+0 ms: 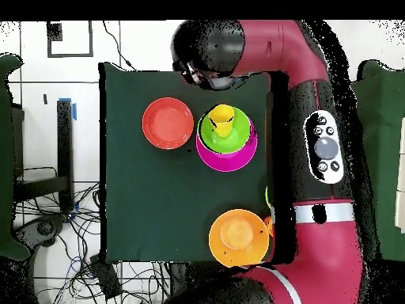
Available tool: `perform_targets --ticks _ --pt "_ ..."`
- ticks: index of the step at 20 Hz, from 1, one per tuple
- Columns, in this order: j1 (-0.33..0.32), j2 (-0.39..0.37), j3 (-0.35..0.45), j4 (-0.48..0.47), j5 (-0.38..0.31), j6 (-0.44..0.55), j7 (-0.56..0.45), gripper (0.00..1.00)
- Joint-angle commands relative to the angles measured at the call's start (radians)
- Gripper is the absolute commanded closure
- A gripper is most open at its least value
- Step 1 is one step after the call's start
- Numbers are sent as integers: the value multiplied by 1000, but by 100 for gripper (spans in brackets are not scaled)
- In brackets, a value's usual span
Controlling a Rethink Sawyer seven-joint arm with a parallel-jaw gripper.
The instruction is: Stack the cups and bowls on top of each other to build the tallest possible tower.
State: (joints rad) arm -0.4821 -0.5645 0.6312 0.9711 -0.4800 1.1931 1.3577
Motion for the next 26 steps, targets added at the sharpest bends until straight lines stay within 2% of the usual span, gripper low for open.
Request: perform_targets --ticks 1,11,16,26 --pt "8 -5 -28 108 -106 72 -322 100" --pt "-4 -33 -35 169 -120 32 -307 100" --pt "-7 -38 -42 182 -129 59 -287 100" --pt "-31 -54 -41 233 -135 38 -269 100"
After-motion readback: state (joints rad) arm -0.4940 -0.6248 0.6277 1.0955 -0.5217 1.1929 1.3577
